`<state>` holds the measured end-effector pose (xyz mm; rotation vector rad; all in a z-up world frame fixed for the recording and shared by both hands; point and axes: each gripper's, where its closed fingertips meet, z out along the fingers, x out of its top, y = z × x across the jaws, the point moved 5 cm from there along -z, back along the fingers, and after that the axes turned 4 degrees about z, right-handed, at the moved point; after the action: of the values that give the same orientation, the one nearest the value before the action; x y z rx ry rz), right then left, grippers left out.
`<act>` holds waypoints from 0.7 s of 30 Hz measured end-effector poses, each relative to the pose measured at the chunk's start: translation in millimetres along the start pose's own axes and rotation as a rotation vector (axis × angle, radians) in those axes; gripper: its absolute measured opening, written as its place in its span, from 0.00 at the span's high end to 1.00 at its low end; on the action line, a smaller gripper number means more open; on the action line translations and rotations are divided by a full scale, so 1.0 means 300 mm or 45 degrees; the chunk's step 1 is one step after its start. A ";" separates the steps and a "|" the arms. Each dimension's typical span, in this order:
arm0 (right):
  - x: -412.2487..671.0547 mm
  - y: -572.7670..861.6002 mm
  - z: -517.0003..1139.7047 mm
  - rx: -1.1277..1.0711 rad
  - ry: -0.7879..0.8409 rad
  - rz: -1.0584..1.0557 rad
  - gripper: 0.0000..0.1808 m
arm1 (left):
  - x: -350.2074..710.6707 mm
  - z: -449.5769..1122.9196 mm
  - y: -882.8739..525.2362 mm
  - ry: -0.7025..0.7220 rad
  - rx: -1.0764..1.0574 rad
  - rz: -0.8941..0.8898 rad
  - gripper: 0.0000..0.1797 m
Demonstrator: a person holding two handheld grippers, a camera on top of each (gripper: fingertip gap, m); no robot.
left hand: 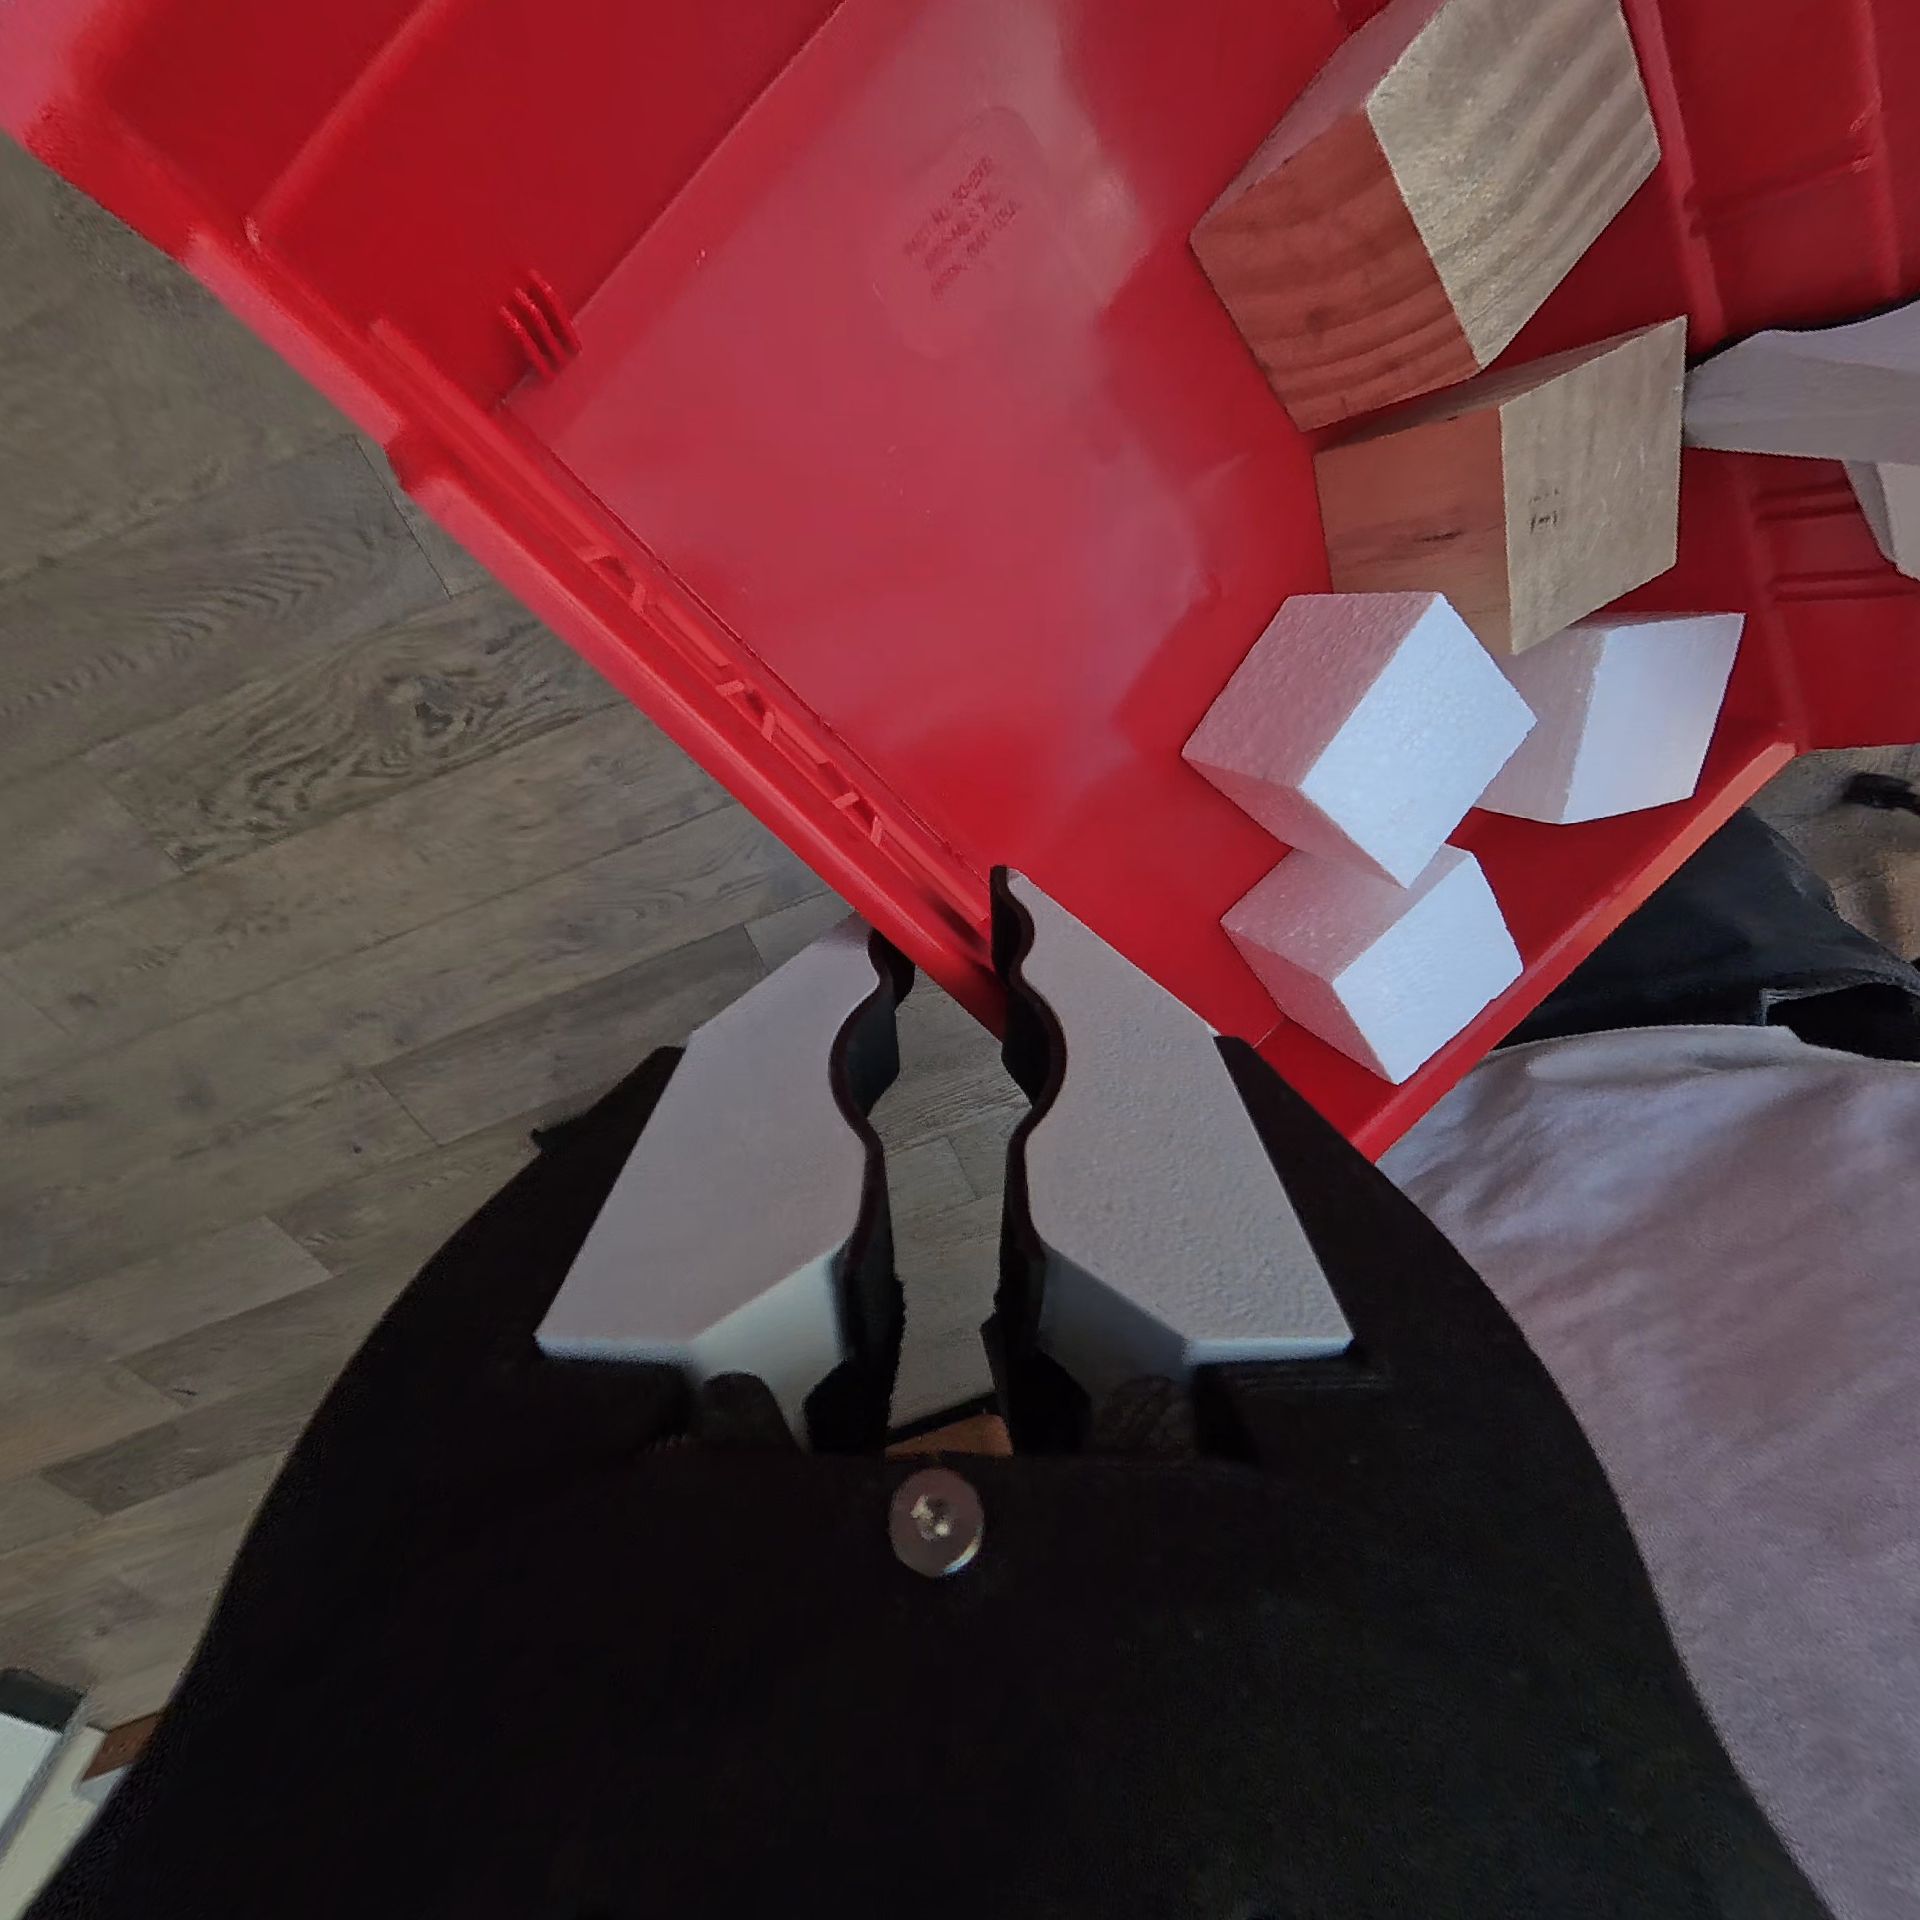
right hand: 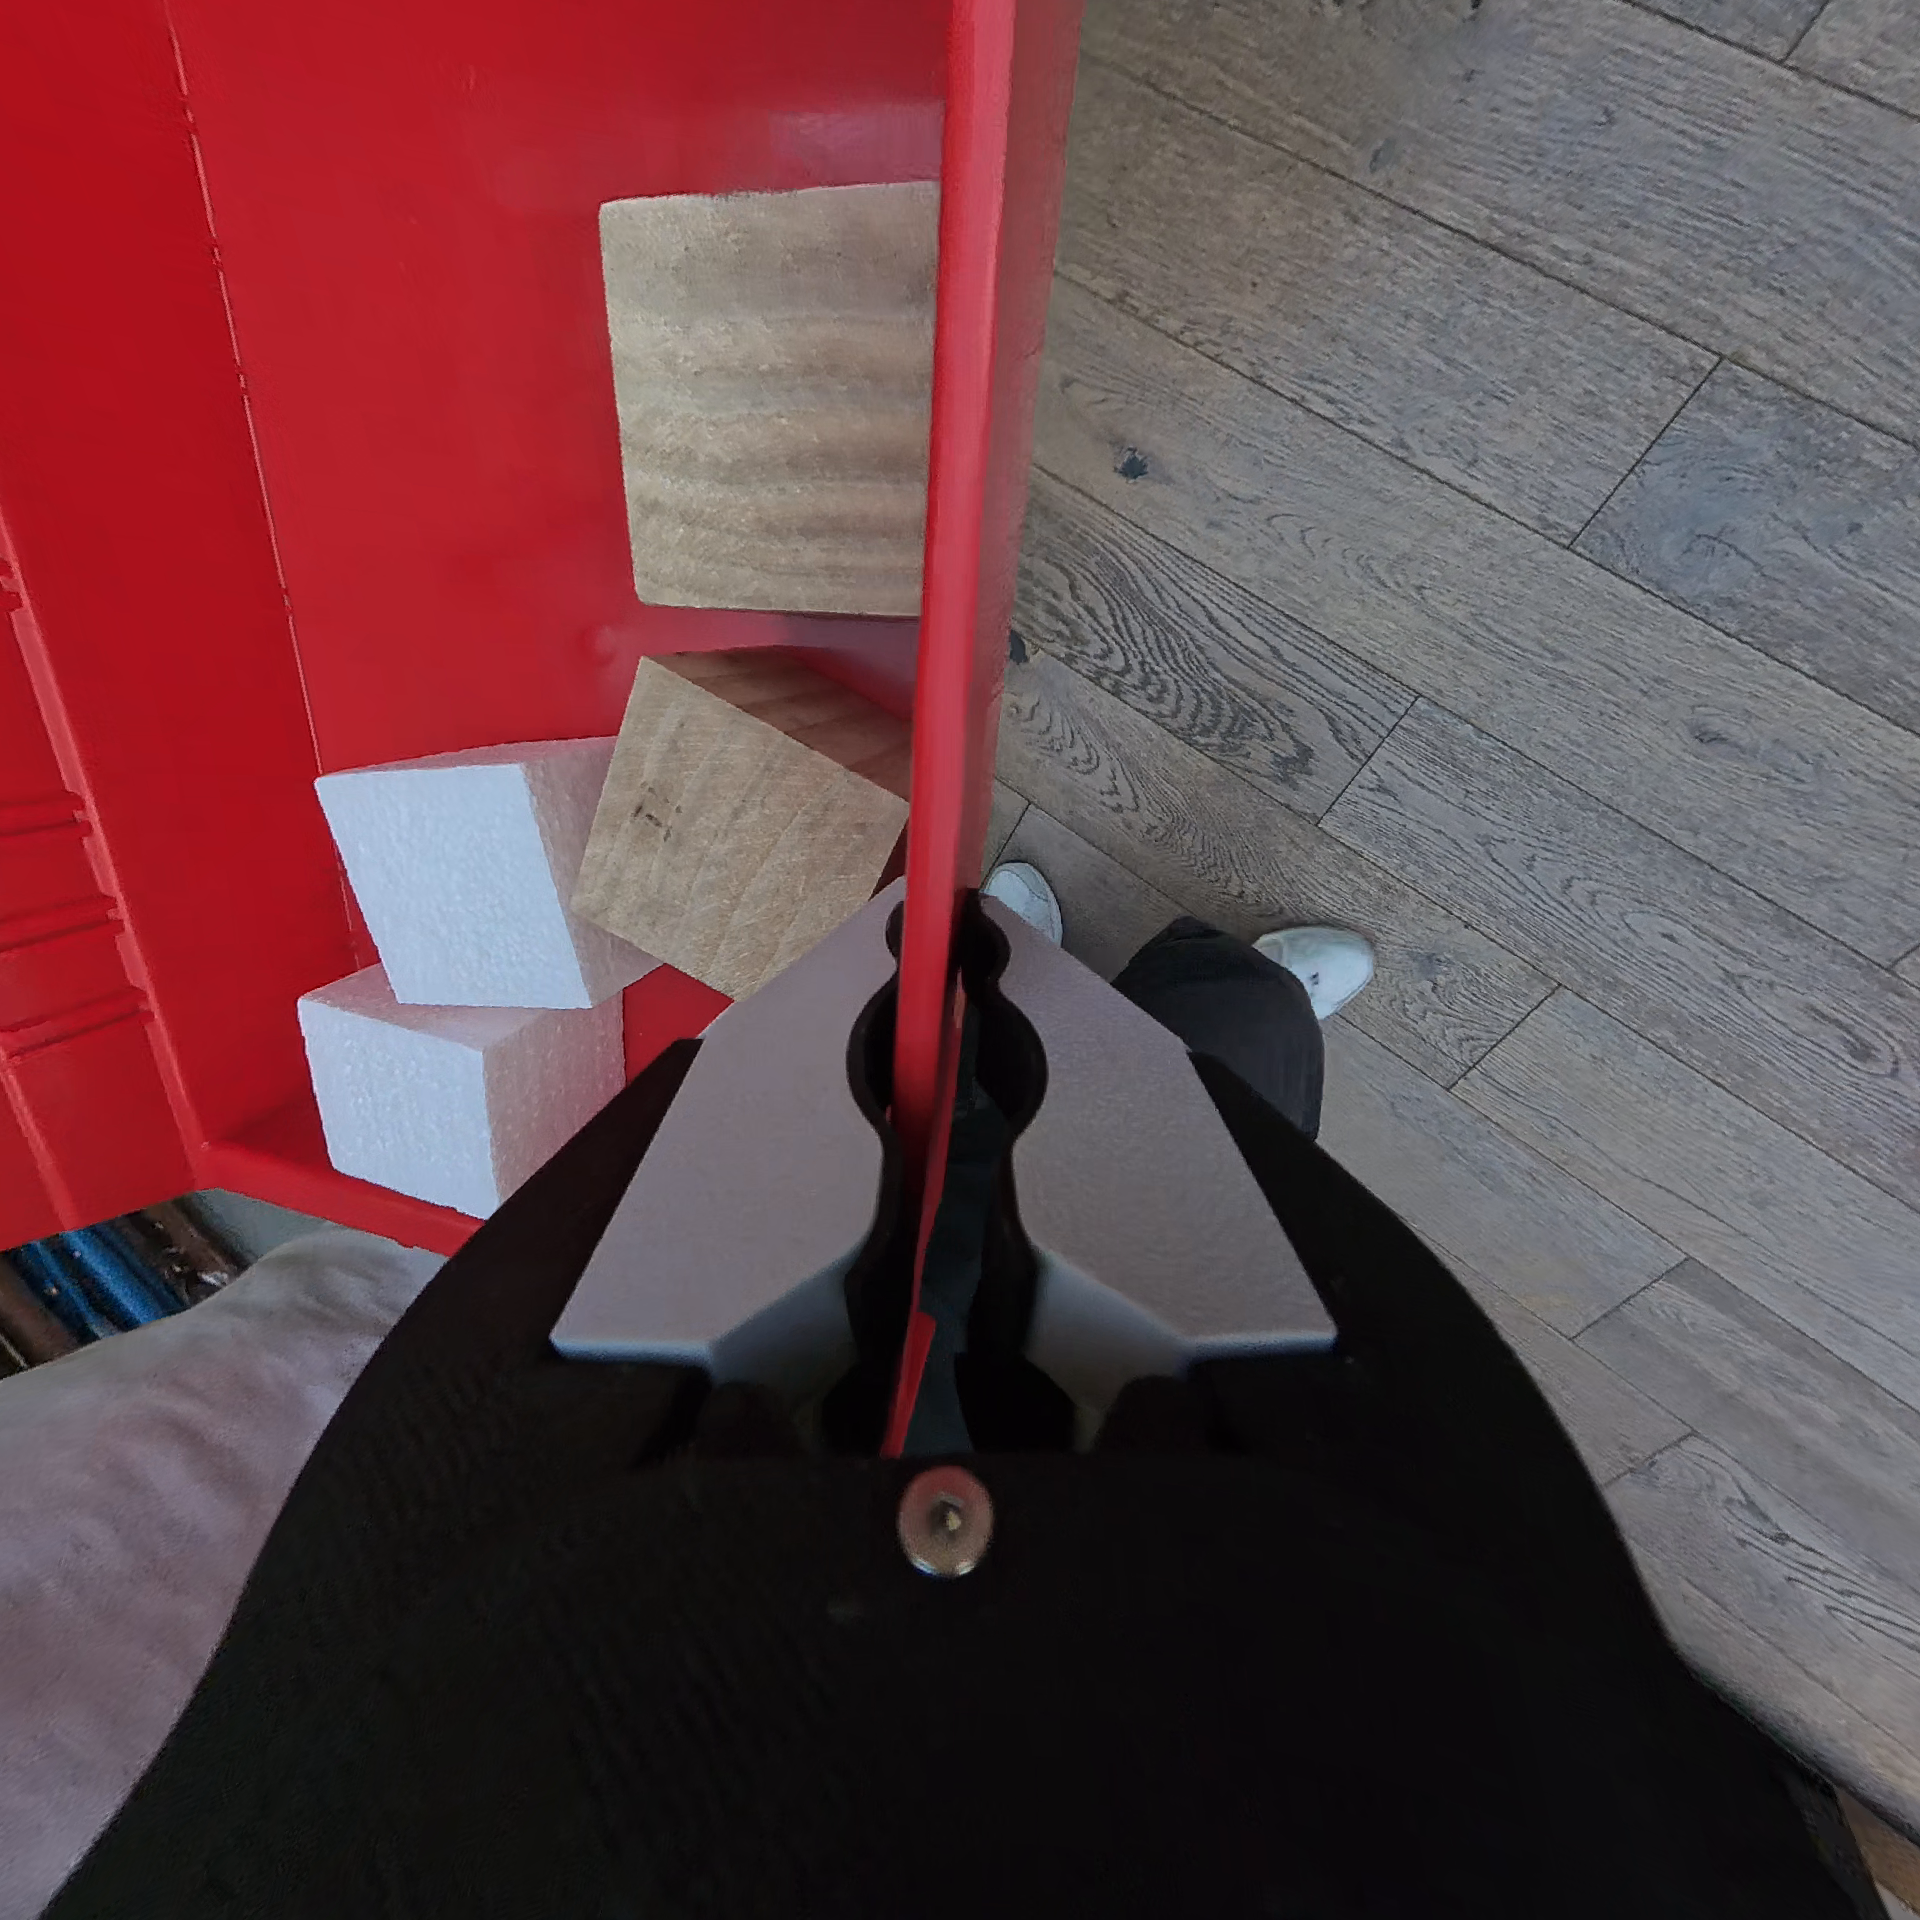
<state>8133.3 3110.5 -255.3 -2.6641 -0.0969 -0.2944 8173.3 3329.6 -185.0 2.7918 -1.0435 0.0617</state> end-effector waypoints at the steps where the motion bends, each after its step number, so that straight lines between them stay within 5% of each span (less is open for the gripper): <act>1: 0.031 0.046 -0.013 0.000 0.021 0.044 0.98 | 0.085 -0.001 0.001 -0.003 0.007 0.049 0.93; 21: 0.614 1.437 -0.570 -0.319 0.190 0.535 0.99 | 1.800 0.350 0.569 -0.022 -0.200 0.696 0.93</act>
<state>8330.6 2652.2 -251.5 -2.8066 0.5741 -0.3845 8467.8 2835.6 -214.4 2.2988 -1.7006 0.0186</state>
